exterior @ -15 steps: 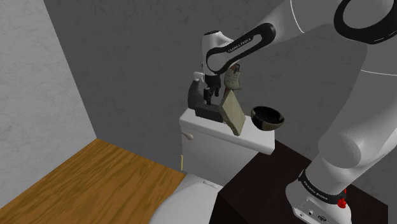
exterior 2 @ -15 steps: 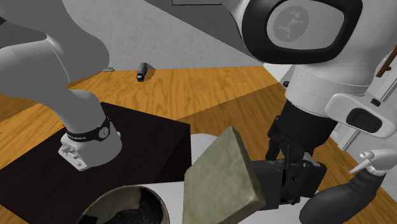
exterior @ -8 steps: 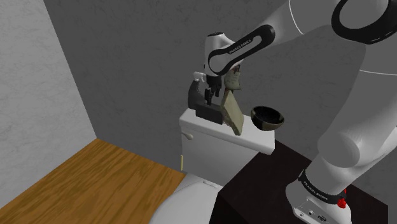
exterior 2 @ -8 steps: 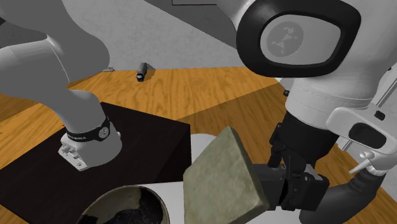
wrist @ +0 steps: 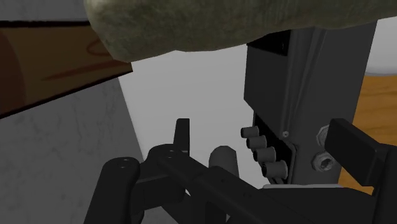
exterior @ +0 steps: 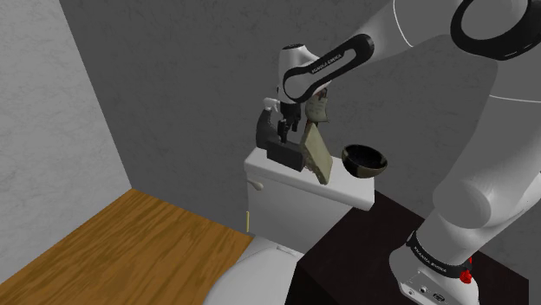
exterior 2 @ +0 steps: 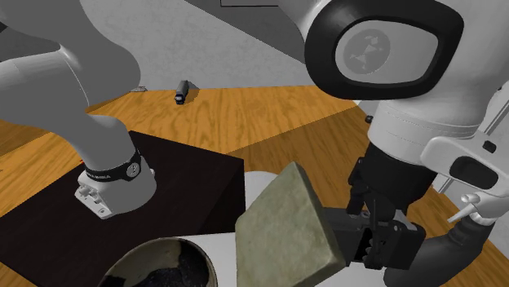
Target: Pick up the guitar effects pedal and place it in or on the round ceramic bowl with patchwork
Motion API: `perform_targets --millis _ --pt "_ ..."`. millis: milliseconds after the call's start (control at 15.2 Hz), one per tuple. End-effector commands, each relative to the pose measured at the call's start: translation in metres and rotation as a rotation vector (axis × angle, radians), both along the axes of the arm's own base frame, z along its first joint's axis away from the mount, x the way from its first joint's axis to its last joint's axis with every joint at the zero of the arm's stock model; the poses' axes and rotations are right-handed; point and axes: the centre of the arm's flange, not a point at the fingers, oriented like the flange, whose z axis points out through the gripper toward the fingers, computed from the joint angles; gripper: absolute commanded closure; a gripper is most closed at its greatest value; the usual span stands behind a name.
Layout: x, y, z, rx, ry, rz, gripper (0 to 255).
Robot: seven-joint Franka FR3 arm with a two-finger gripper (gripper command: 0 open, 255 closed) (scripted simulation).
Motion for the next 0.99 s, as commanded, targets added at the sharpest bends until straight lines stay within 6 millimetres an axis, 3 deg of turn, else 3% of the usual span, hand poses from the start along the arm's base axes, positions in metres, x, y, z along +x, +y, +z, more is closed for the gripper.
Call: perform_targets --millis 0,198,264,462,528,924 --pt "-0.005 0.005 -0.030 0.020 0.054 0.005 255" --pt "-0.003 0.008 -0.035 0.019 0.054 0.005 255" --pt "-0.003 -0.002 -0.032 0.021 0.054 0.006 255" --pt "-0.002 -0.004 -0.035 0.021 0.054 0.005 255" --pt "-0.004 0.003 -0.034 0.020 0.053 0.005 255" --pt "-0.004 0.003 -0.002 0.020 0.053 0.005 255"
